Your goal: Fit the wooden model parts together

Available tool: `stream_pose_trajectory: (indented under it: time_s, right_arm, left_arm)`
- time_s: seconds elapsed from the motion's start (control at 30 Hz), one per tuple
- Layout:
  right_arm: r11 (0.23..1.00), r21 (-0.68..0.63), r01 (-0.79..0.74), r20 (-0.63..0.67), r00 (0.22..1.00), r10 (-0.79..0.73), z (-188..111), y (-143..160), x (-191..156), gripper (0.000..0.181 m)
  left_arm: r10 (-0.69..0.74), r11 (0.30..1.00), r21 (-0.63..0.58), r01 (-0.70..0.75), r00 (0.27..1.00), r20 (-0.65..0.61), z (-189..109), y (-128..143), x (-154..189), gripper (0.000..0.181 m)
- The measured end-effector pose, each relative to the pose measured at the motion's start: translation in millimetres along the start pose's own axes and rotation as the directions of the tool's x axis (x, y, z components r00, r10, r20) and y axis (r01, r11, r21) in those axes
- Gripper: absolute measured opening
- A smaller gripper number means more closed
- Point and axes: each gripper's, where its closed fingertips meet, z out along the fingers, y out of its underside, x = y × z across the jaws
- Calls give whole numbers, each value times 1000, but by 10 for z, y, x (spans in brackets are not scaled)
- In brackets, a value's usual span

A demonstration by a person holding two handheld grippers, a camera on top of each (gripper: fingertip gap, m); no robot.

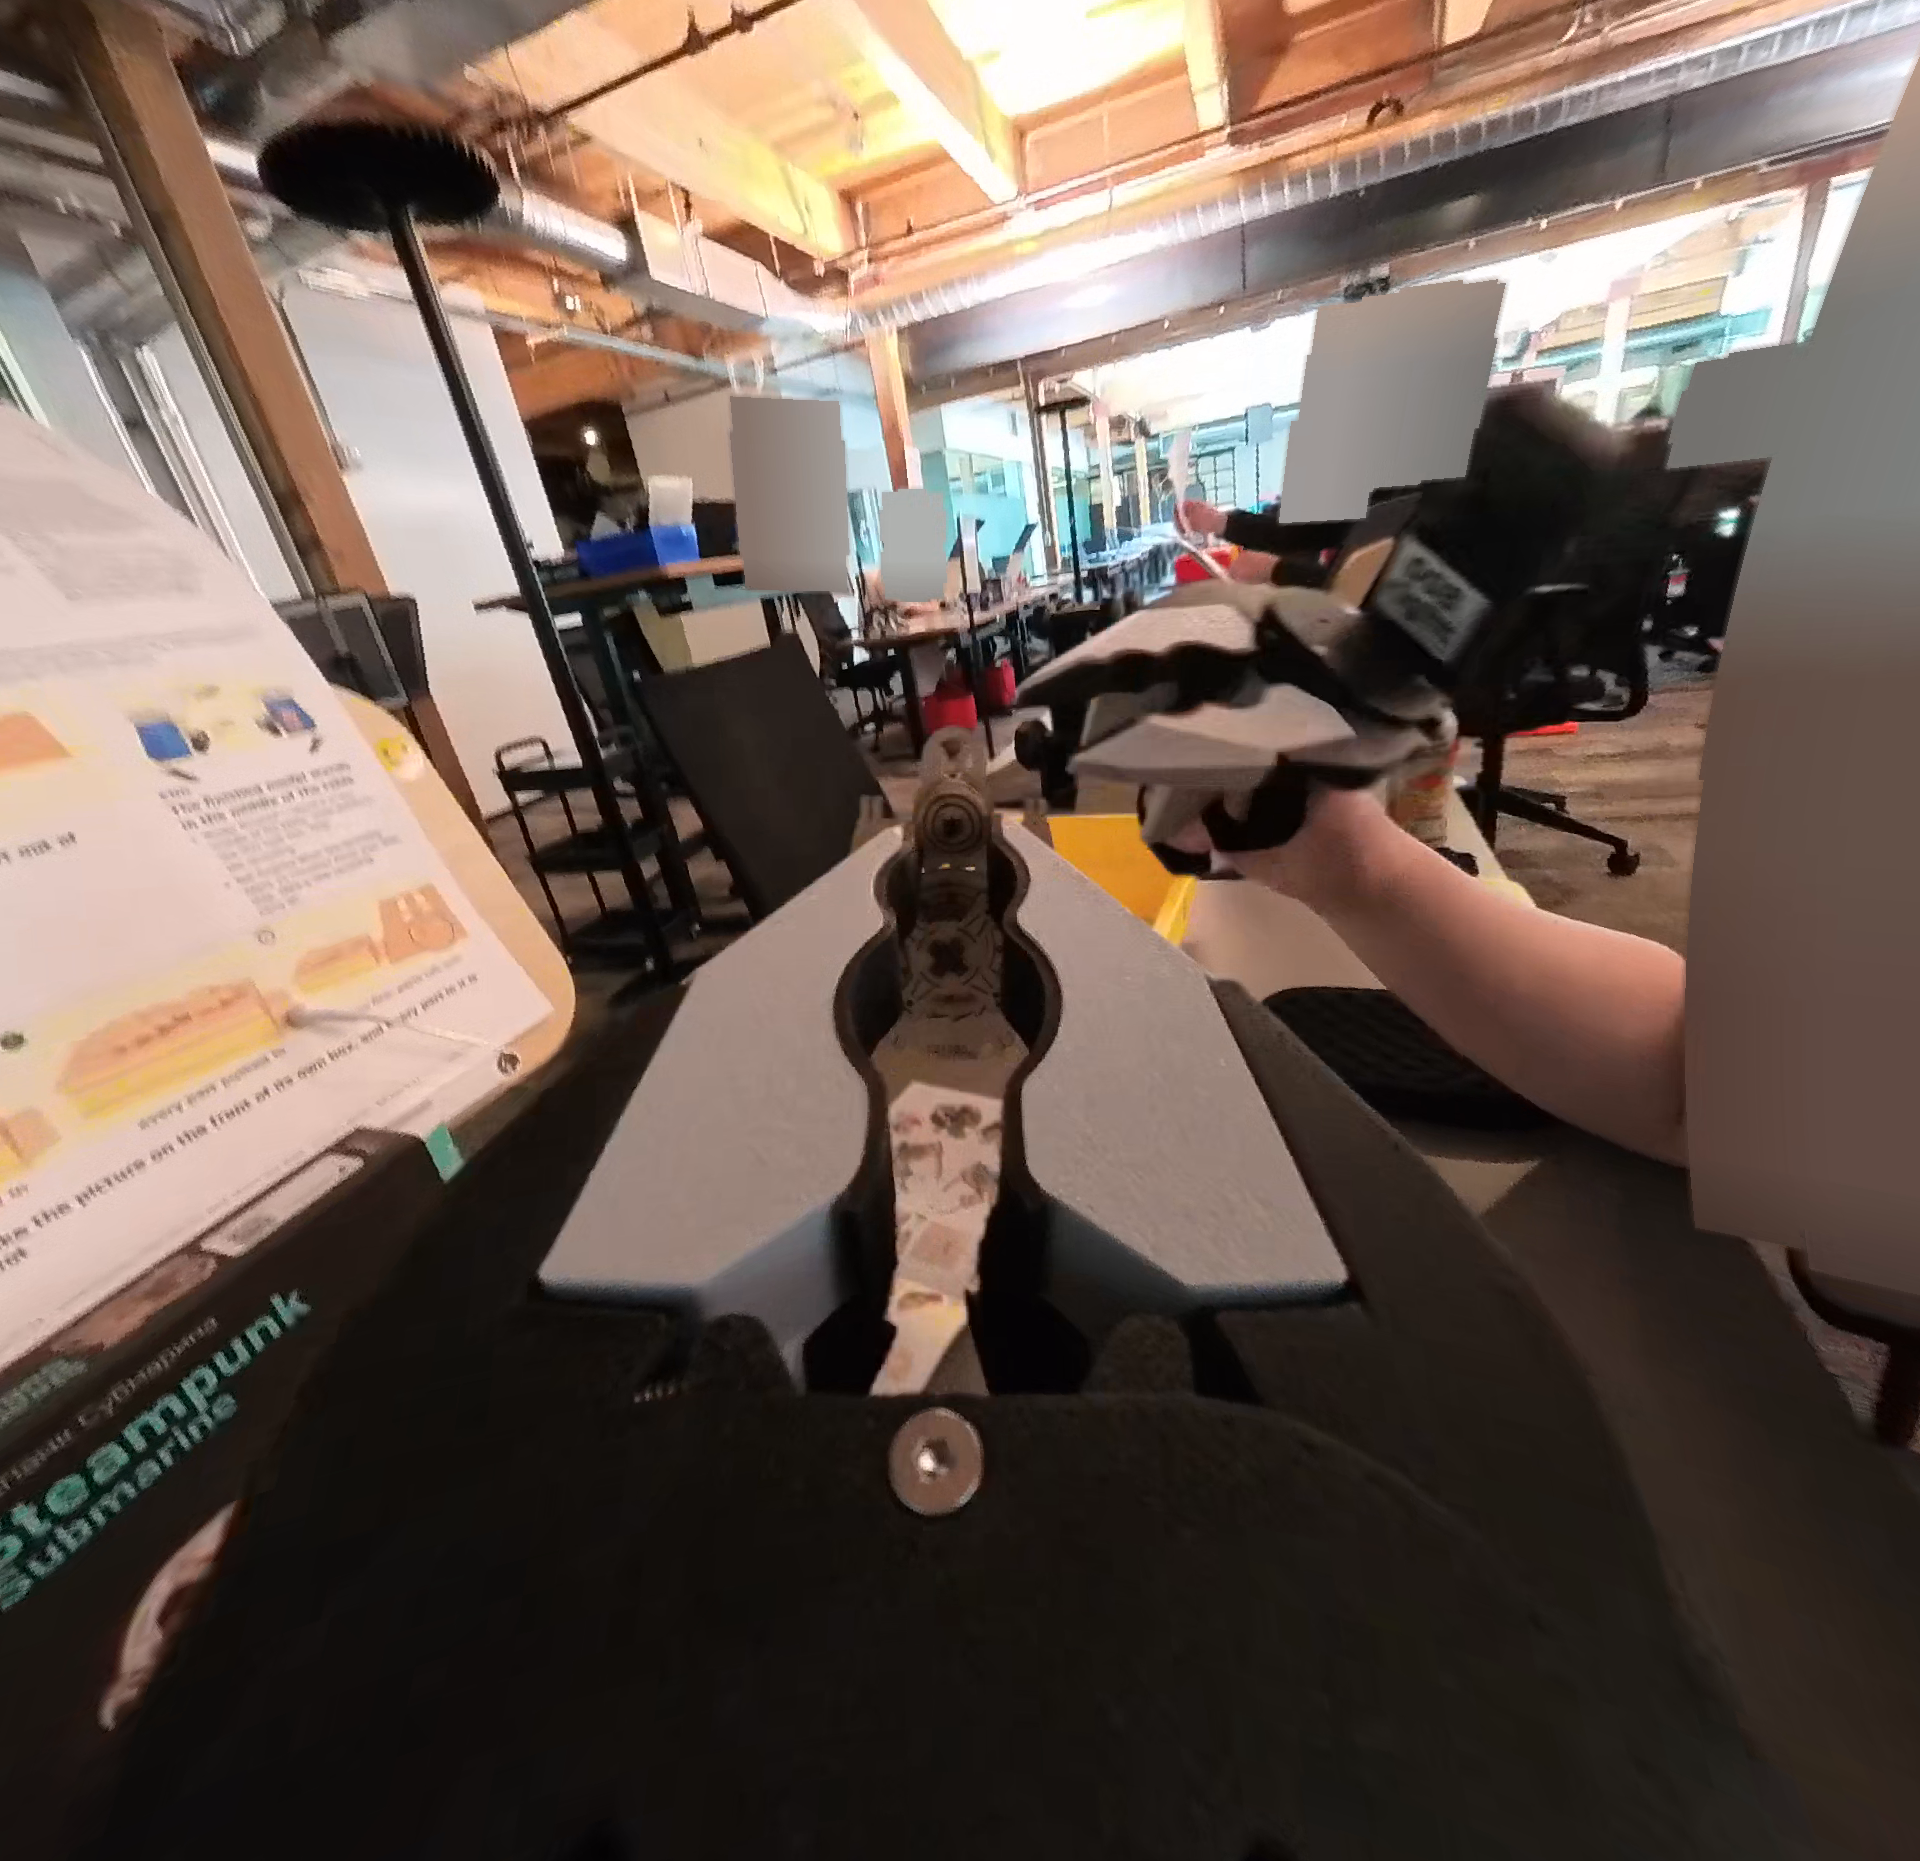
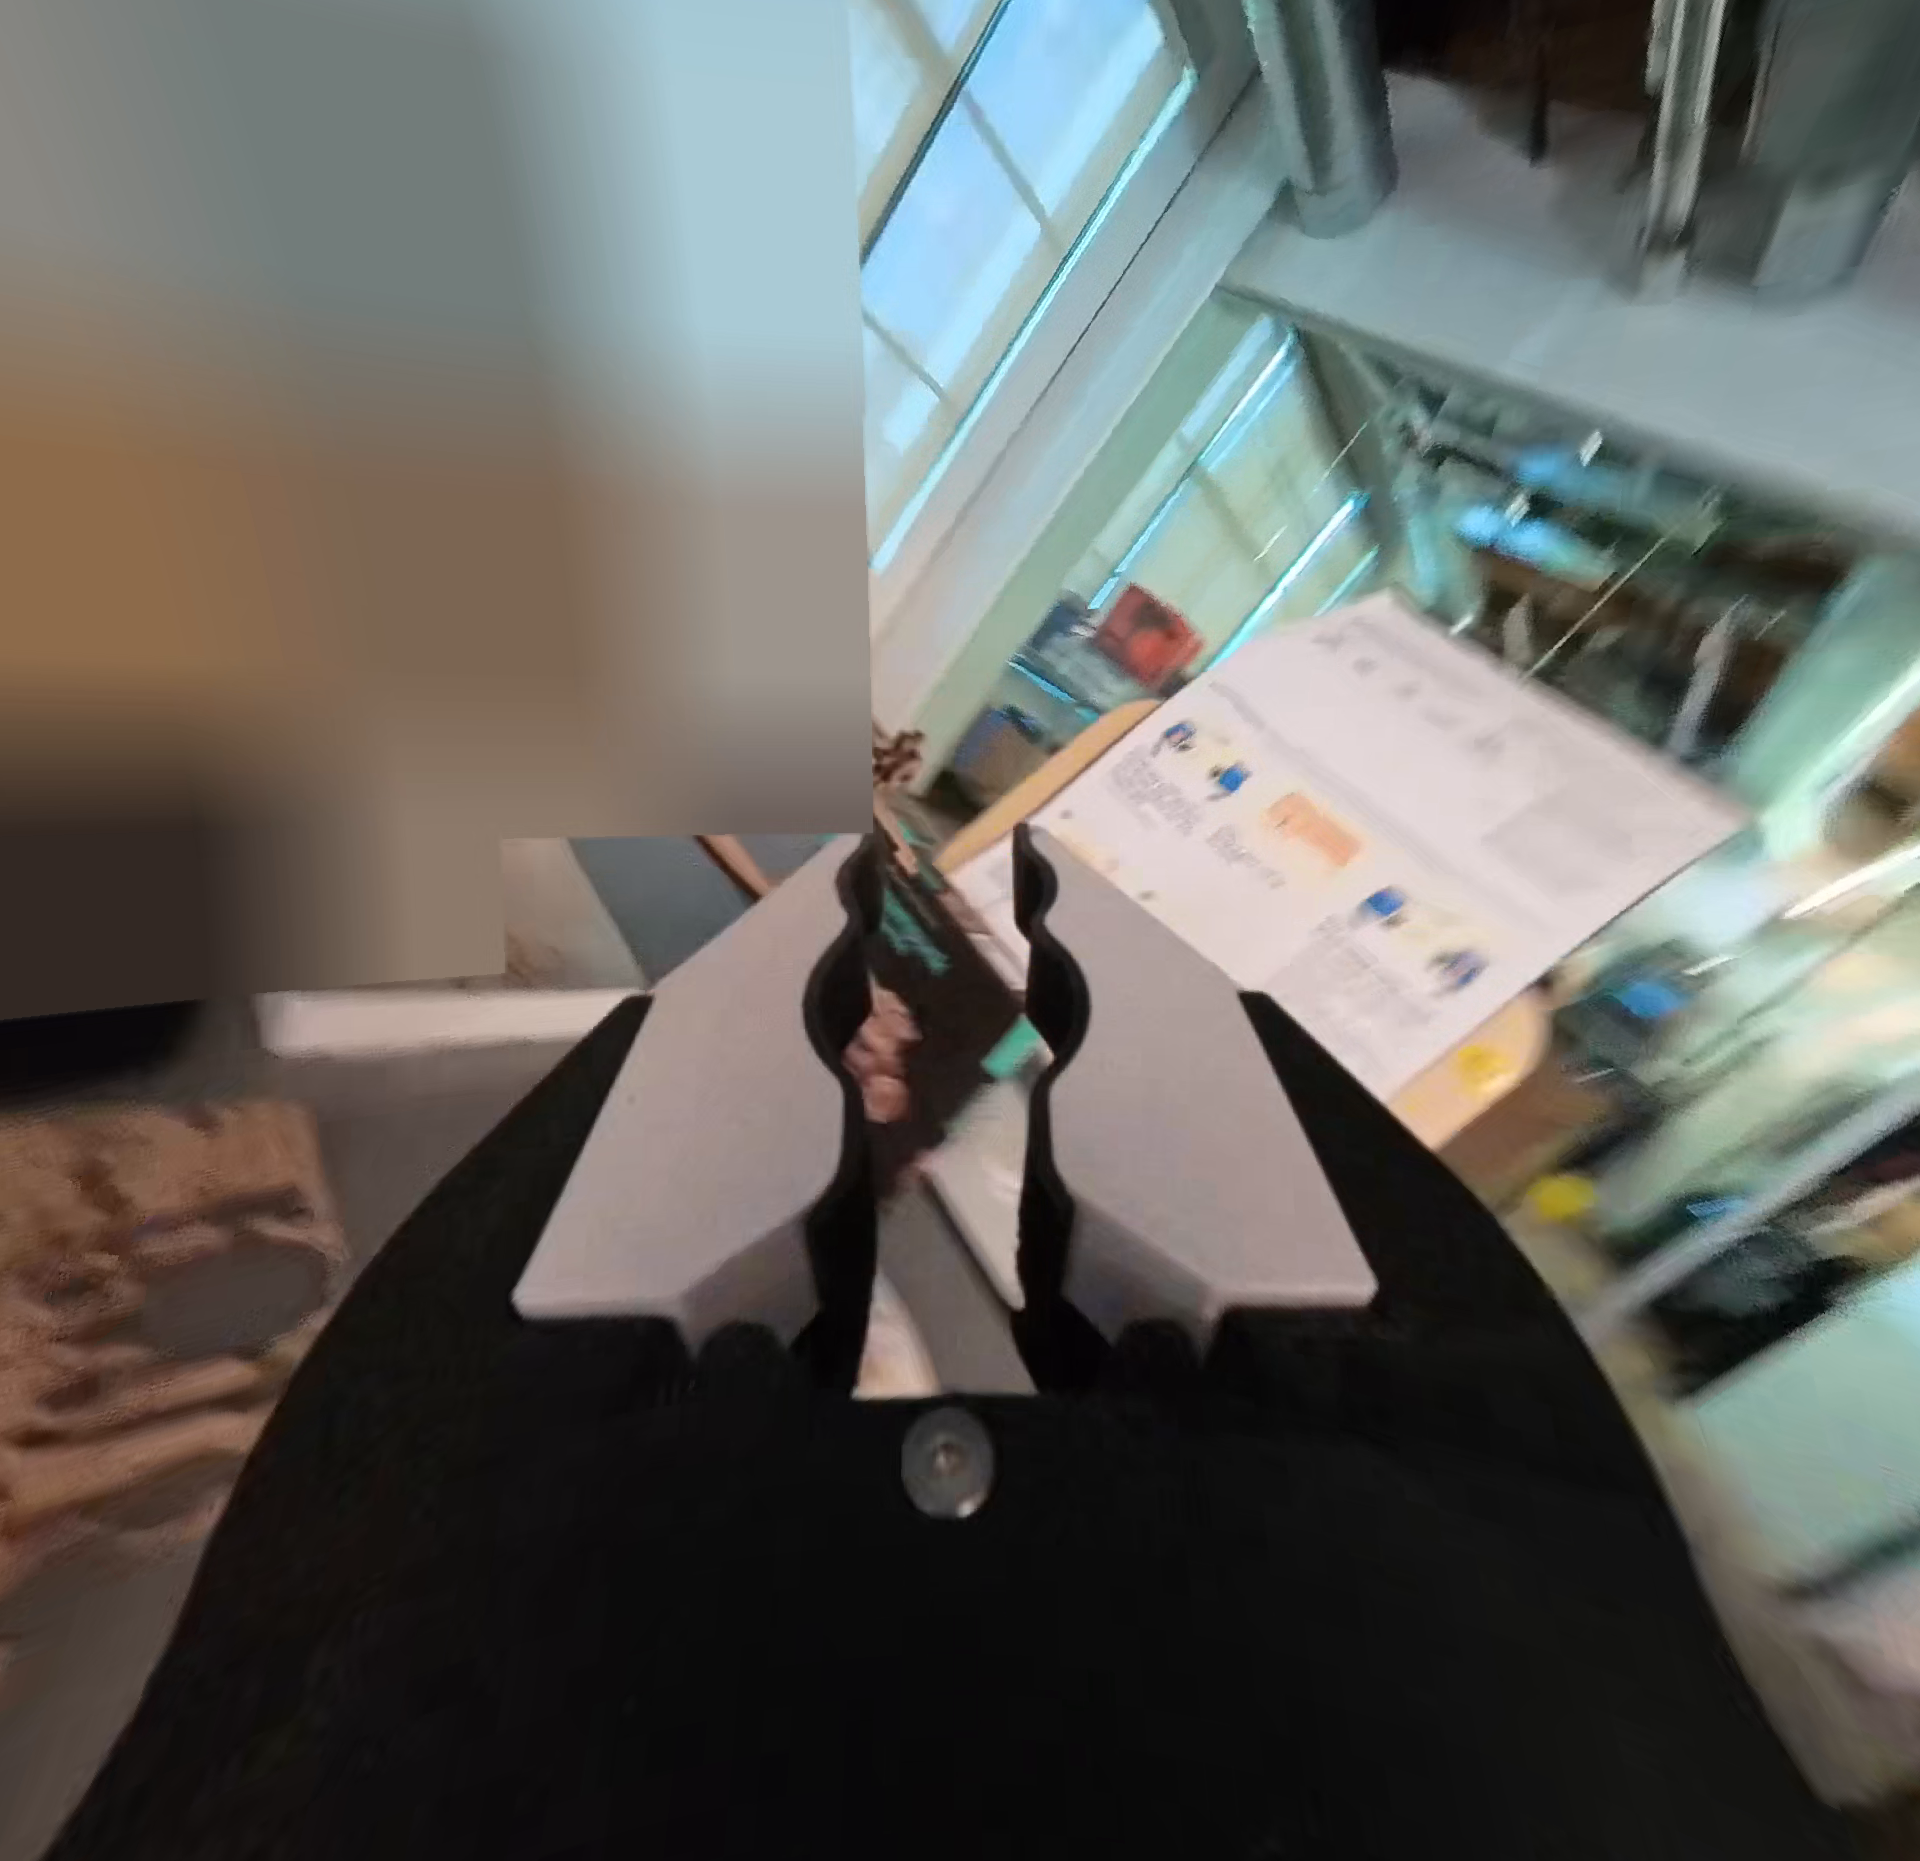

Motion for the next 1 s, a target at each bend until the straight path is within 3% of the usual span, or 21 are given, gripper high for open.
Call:
stream_pose_trajectory:
  time_s: [0.07, 0.17, 0.23, 0.27, 0.33, 0.5, 0.6, 0.67, 0.73, 0.8, 1.0]
  right_arm:
    - [960, 31, -277, 77, 959, 274, -2, 3, 64, 22]
    - [789, 22, -614, 272, 763, 586, -15, -74, 16, 21]
    - [674, -24, -738, 395, 612, 685, -44, -155, -53, 20]
    - [649, -29, -760, 434, 575, 693, -60, -189, -71, 21]
    - [669, -1, -743, 446, 598, 666, -72, -202, -66, 20]
    - [852, 100, -515, 368, 814, 449, -115, -260, -109, 20]
    - [963, 130, -236, 251, 948, 198, -106, -285, -210, 20]
    - [996, 84, 3, 132, 991, -14, -54, -227, -262, 19]
    - [973, 27, 229, 24, 973, -230, -11, -194, -301, 16]
    - [915, -44, 402, 5, 916, -402, 27, -134, -400, 16]
    - [832, -160, 531, 19, 845, -535, 89, 10, -466, 15]
  left_arm:
    - [54, 998, 23, -54, 998, -15, -12, -44, 54, 10]
    - [118, 993, 35, -116, 991, -56, -18, -69, 163, 11]
    - [146, 989, 37, -144, 986, -76, -17, -64, 214, 10]
    - [148, 989, 29, -146, 986, -71, -10, -51, 207, 10]
    - [133, 991, 22, -131, 987, -86, 2, -26, 221, 11]
    - [55, 998, 14, -54, 991, -122, 26, 6, 240, 11]
    - [-6, 1000, -20, 4, 996, -93, 66, 60, 192, 11]
    - [-46, 998, -50, 42, 996, -77, 103, 113, 184, 11]
    - [-70, 995, -79, 64, 995, -74, 138, 166, 206, 11]
    - [-77, 992, -101, 69, 994, -79, 166, 208, 240, 11]
    - [-113, 983, -151, 99, 990, -86, 216, 306, 293, 11]
